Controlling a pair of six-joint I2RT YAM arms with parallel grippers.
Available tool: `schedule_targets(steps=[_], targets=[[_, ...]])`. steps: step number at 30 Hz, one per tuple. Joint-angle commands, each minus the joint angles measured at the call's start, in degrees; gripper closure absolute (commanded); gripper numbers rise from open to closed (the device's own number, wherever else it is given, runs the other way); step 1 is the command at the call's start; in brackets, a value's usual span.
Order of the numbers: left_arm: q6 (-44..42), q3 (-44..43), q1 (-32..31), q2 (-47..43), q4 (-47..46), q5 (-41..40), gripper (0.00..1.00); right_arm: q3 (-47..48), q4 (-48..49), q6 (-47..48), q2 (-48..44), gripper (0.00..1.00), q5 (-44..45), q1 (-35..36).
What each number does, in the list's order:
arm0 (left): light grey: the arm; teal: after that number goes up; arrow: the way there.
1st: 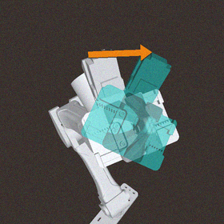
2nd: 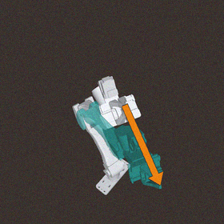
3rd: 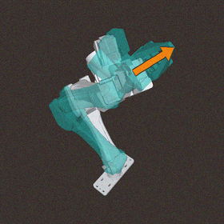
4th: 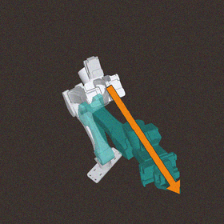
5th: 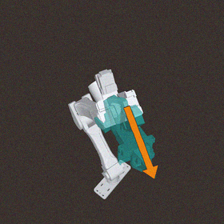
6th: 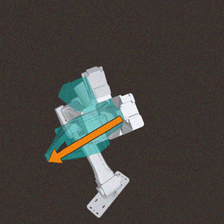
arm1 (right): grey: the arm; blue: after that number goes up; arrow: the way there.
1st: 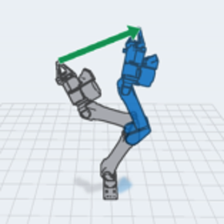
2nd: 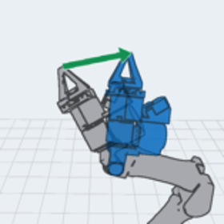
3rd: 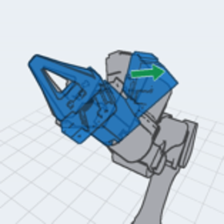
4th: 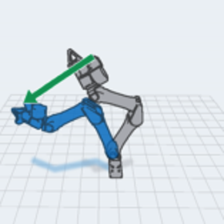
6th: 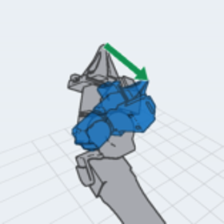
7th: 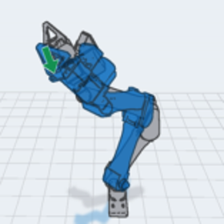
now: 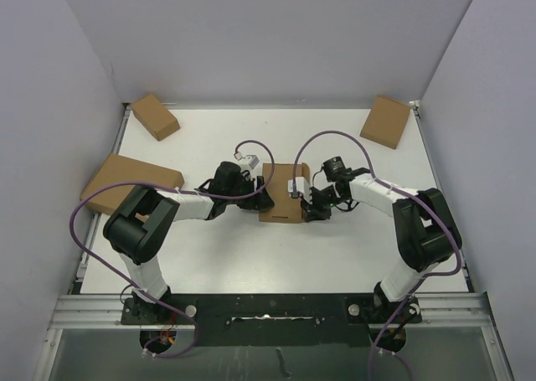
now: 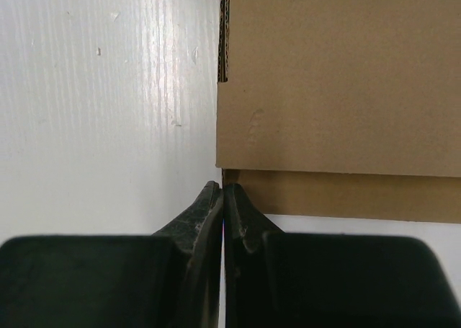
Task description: Fold the paper box
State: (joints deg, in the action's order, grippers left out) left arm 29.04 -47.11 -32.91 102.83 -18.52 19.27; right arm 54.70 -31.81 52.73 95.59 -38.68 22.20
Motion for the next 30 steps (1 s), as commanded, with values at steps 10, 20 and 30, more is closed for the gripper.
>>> schedule_targets(steps=[10,20,30], targets=[[-1.1,-2.4,-2.2,-1.1,2.3,1.1,0.45,4.1,2.4,-6.1,0.4,1.00,0.3,2.8],[-2.5,-4.5,-2.0,-1.4,4.5,1.4,0.43,4.8,1.3,-6.8,1.4,1.00,0.4,3.2],[-5.3,-6.0,-1.1,0.0,4.8,3.7,0.43,5.1,0.0,-7.4,2.2,1.00,-0.3,3.7]])
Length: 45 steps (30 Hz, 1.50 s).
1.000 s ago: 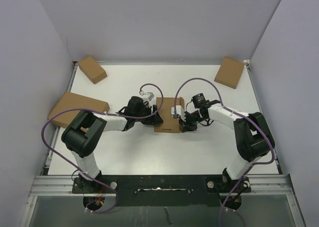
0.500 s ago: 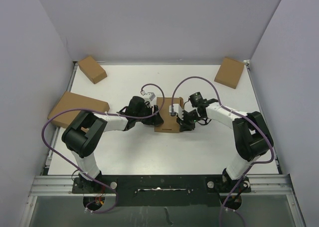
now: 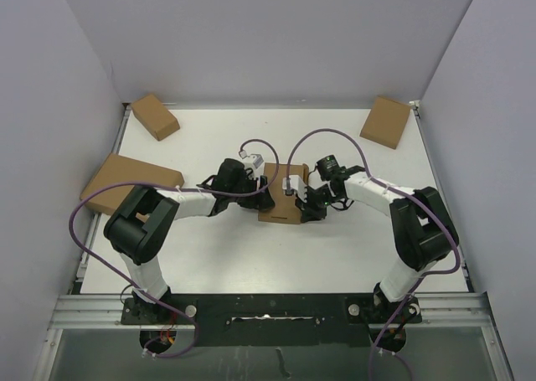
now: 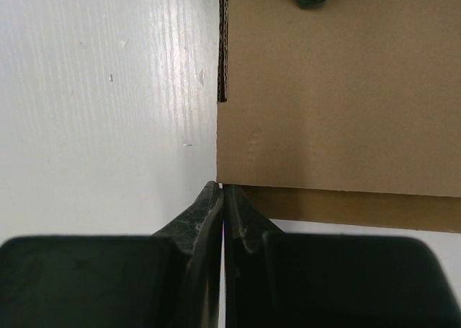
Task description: Fold the paper box
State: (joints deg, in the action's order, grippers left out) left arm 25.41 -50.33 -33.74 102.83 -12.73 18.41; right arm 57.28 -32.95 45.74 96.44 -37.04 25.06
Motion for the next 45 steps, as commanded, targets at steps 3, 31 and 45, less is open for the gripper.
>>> schedule_targets(steps=[3,31,45], targets=[[-2.4,-3.1,0.4,0.3,-0.9,5.3,0.43,3.0,0.0,0.0,1.7,1.00,-1.3,0.9],[-2.5,-3.4,2.4,1.9,-0.9,7.2,0.43,4.0,-2.8,-0.1,-2.1,0.86,-3.7,-2.1],[-2.5,-3.9,2.9,2.5,0.0,7.1,0.44,5.1,-5.5,1.4,-3.2,0.81,-4.8,-3.8]])
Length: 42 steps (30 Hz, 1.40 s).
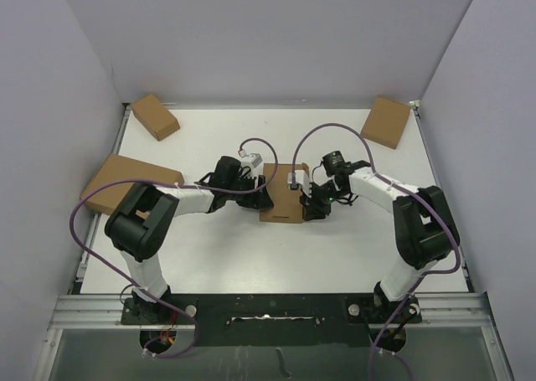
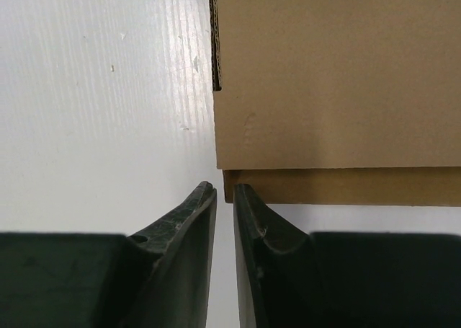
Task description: Fold the paper box
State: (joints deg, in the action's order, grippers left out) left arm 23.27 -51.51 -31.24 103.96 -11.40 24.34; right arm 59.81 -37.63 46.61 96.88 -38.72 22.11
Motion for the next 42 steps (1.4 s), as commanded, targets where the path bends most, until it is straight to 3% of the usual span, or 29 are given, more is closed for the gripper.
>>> schedule_targets(steps=[1,11,24,42], targets=[[-0.4,-2.7,0.4,1.5,-1.3,1.1,0.44,2.6,-0.7,0.3,-3.9,0.81,-3.9,-1.4],[-1.1,-3.6,0.4,2.1,-0.5,1.3,0.44,2.9,3.5,-9.4,-0.8,1.00,-0.1,-8.3],[-2.0,-5.0,0.4,3.7,0.5,2.1,0.44,5.3,1.2,-11.3,7.3,1.00,2.3,-4.6],[-5.0,-4.4,-1.3,3.3,-0.3,5.9,0.44,3.8,1.9,-8.9,4.2,1.00,-1.7,2.6]])
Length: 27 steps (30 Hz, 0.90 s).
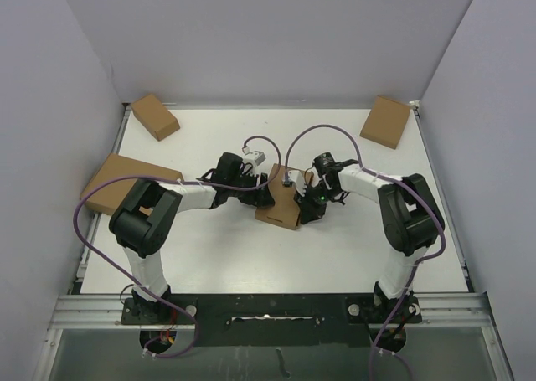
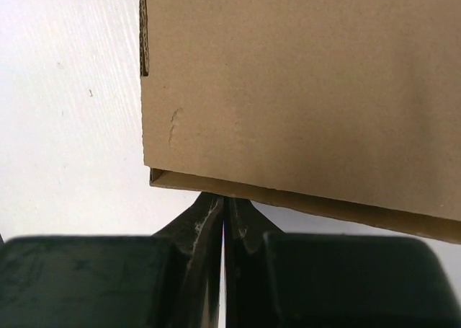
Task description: Fold the paper box
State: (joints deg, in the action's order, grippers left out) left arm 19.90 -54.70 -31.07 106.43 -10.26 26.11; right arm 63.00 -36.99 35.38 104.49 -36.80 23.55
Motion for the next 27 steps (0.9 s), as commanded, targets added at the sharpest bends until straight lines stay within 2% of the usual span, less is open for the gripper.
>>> schedule_targets(steps=[1,6,13,16,19,21,24,26,27], targets=[[-1.8,-1.2,-1.5,0.6,-1.4,4.2,0.44,0.6,0.7,3.7,-3.7,1.00,-3.8,1.2],[-3.1,-0.5,-0.7,-1.6,-1.0,3.2,0.42,0.2,-3.8,13.1,-5.8,0.99,-3.2,1.0],[-3.7,0.1,2.4,-7.2,-0.5,0.7,0.34,-1.4,-6.7,20.1,-11.4,0.91,-6.0,-4.8],[-4.6,0.2,2.8,-10.0,0.7,-2.0,0.30,-1.4,-5.9,18.7,-13.7,0.88,-8.4,-8.6],[-4.9,1.9,2.9,-13.8,0.6,-5.1,0.29,-1.8,-0.5,12.1,-15.2,0.83,-12.2,-13.9],[-4.0,3.4,2.9,-16.6,0.8,-6.8,0.33,-2.7,5.0,6.9,-16.0,0.77,-14.5,-17.5],[-0.5,7.8,2.4,-21.2,-1.0,-7.8,0.48,-3.0,11.8,1.9,-15.7,0.67,-12.4,-19.1],[2.3,11.1,1.8,-23.6,-1.7,-7.5,0.64,-1.1,13.9,1.0,-13.6,0.67,-9.7,-18.7],[3.5,12.7,1.2,-24.6,-1.8,-7.2,0.70,0.3,14.3,0.9,-12.1,0.72,-8.7,-18.4]])
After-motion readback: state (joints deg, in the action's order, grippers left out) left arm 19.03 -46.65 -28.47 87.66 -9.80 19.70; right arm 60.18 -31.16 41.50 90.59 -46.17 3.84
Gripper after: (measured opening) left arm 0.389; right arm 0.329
